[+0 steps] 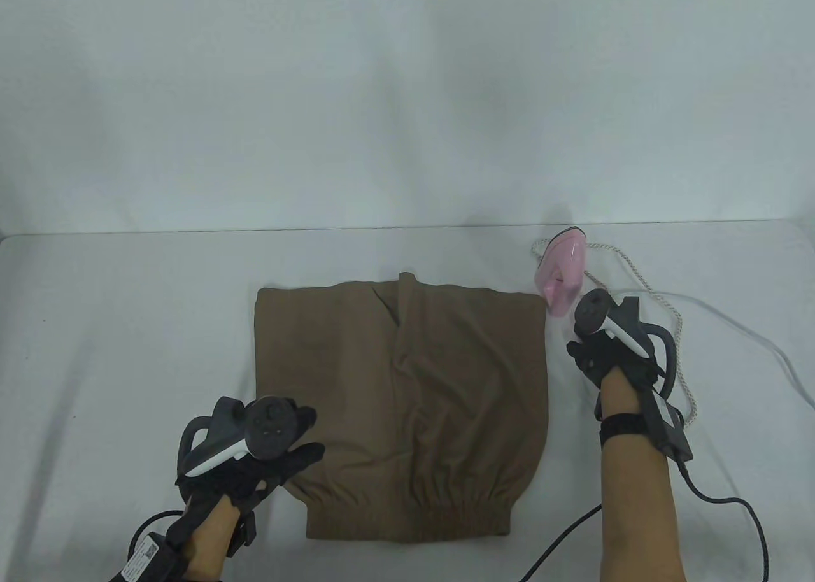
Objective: Iron shorts with electric iron on table
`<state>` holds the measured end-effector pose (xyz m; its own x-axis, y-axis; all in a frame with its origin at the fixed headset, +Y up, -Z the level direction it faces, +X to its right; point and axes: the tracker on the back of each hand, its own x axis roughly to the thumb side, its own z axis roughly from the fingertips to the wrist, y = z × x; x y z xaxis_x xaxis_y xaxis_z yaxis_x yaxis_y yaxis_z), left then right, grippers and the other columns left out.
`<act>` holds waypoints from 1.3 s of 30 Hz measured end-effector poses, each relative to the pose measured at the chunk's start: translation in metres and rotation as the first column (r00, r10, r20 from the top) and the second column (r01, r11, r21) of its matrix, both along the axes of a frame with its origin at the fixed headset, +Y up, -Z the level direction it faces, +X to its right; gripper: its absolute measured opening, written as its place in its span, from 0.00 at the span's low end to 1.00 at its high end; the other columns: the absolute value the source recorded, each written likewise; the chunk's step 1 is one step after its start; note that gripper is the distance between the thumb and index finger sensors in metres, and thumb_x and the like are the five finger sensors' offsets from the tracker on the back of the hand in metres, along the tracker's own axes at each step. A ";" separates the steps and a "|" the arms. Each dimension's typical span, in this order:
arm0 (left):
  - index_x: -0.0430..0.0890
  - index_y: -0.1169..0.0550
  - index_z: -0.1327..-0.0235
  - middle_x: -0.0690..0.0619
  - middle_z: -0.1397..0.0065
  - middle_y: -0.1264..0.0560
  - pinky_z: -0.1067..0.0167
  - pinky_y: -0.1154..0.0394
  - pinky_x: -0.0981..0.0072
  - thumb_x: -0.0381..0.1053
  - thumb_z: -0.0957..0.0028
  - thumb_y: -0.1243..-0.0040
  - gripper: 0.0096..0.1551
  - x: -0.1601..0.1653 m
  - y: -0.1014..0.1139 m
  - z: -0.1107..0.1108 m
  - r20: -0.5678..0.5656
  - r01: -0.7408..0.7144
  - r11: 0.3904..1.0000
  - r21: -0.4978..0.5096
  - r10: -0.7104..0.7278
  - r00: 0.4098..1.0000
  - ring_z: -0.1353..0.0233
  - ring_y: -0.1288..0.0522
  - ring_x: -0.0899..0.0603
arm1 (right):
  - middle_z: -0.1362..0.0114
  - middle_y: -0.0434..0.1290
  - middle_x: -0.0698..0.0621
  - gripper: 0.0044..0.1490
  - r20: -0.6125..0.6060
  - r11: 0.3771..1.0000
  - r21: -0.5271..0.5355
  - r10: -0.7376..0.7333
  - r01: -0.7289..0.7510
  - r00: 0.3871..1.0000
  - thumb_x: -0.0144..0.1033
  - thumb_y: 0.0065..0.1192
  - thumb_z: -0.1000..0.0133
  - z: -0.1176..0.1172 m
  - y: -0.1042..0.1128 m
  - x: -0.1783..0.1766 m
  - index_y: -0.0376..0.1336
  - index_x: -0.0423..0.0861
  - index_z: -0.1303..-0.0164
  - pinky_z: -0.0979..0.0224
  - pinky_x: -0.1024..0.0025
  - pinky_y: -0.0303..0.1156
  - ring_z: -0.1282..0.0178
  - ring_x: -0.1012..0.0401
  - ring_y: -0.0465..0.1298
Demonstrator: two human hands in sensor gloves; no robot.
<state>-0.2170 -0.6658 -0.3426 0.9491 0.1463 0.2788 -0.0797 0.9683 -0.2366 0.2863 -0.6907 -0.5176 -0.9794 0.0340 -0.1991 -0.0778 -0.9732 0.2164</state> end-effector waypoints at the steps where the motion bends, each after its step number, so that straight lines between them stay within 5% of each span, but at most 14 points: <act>1: 0.55 0.32 0.22 0.46 0.16 0.37 0.26 0.42 0.30 0.69 0.47 0.45 0.40 0.001 0.000 0.000 0.001 -0.001 1.000 0.003 0.001 1.000 0.19 0.37 0.32 | 0.30 0.70 0.58 0.40 -0.001 1.000 -0.010 -0.002 0.002 1.000 0.59 0.61 0.45 0.000 0.001 0.000 0.58 0.57 0.22 0.18 0.44 0.55 0.16 0.54 0.67; 7: 0.55 0.32 0.22 0.46 0.16 0.37 0.26 0.42 0.30 0.69 0.47 0.45 0.40 0.006 0.006 0.003 0.007 -0.019 0.999 0.036 0.019 1.000 0.19 0.37 0.32 | 0.21 0.65 0.58 0.42 -0.005 0.998 -0.067 -0.002 0.001 1.000 0.62 0.58 0.44 0.008 0.006 0.000 0.54 0.61 0.20 0.17 0.44 0.52 0.14 0.50 0.63; 17: 0.55 0.33 0.21 0.46 0.14 0.40 0.26 0.44 0.29 0.69 0.47 0.45 0.41 0.019 0.022 0.009 -0.046 -0.047 0.977 0.207 0.058 0.997 0.18 0.40 0.31 | 0.16 0.63 0.53 0.43 -0.075 0.983 0.178 -0.030 0.043 0.997 0.65 0.58 0.45 0.055 0.064 -0.039 0.54 0.61 0.19 0.18 0.41 0.51 0.14 0.45 0.60; 26: 0.56 0.35 0.20 0.45 0.13 0.42 0.26 0.45 0.29 0.69 0.47 0.45 0.42 0.029 0.038 0.023 -0.066 -0.103 0.911 0.399 0.141 0.988 0.18 0.41 0.30 | 0.15 0.61 0.51 0.44 -0.234 0.904 0.393 -0.078 0.168 0.969 0.66 0.58 0.45 0.129 0.111 -0.105 0.55 0.60 0.18 0.19 0.37 0.49 0.13 0.42 0.58; 32: 0.56 0.39 0.17 0.45 0.12 0.47 0.25 0.46 0.28 0.69 0.47 0.44 0.44 0.038 0.042 0.035 -0.049 -0.108 0.861 0.497 0.153 0.987 0.16 0.46 0.29 | 0.12 0.56 0.51 0.45 -0.327 0.848 0.489 -0.036 0.201 0.944 0.68 0.58 0.45 0.170 0.104 -0.146 0.54 0.61 0.18 0.19 0.35 0.47 0.12 0.41 0.54; 39: 0.57 0.46 0.16 0.44 0.11 0.56 0.25 0.52 0.28 0.70 0.46 0.45 0.48 0.055 0.040 0.045 -0.050 -0.034 0.799 0.600 0.080 0.996 0.15 0.55 0.28 | 0.10 0.50 0.50 0.48 -0.376 0.809 0.553 0.032 0.197 0.926 0.70 0.58 0.47 0.189 0.072 -0.175 0.52 0.62 0.17 0.20 0.34 0.45 0.12 0.39 0.50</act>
<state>-0.1618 -0.6255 -0.2977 0.9643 0.0266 0.2634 -0.1333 0.9083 0.3964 0.1113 -0.6185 -0.3287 -0.9644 0.1132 0.2390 -0.1940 -0.9170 -0.3484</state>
